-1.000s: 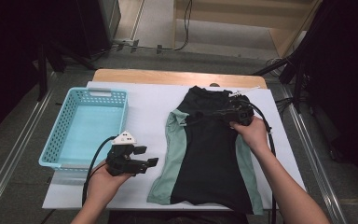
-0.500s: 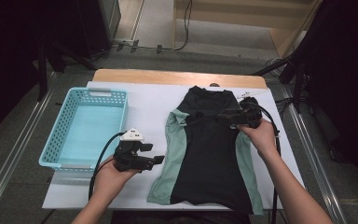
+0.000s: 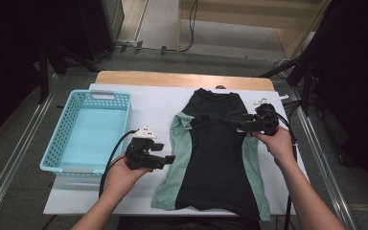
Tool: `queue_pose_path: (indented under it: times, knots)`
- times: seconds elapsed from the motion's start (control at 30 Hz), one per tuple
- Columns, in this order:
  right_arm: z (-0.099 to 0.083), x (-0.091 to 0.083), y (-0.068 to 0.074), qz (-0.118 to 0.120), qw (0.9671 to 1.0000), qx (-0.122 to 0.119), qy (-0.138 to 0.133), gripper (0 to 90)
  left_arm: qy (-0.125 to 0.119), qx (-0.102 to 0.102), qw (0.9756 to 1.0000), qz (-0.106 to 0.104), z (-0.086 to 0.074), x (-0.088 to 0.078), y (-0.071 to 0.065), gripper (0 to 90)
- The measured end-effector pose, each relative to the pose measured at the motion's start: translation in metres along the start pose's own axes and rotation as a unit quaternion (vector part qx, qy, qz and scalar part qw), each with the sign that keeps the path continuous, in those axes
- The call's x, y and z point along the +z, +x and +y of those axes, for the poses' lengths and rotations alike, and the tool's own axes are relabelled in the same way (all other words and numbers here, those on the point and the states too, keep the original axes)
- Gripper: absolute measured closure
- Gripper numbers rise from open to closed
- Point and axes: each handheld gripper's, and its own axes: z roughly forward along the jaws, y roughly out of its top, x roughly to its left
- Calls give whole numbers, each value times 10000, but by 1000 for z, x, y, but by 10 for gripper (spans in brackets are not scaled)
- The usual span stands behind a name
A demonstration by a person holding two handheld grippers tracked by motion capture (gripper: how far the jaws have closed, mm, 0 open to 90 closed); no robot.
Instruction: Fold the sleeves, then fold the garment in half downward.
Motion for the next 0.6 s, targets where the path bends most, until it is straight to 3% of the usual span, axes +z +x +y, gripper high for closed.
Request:
queue_pose_path:
  times: [0.2, 0.37, 0.47, 0.6]
  knots:
    - [-4, -5, -6, -26, 9998, 188, -93, 283, -5, 47, 10000, -22, 5, 6, 2, 290]
    - [-8, -7, -9, -57, 9998, 200, -40, 280, -49, 1, 10000, -81, 10, 12, 5, 237]
    - [-10, -9, -11, -56, 9996, 282, -35, 282, -83, -53, 9997, -235, 12, 14, 7, 192]
    - [-13, -12, -13, -91, 9994, 326, -67, 283, -45, -64, 9998, -195, 15, 17, 10, 170]
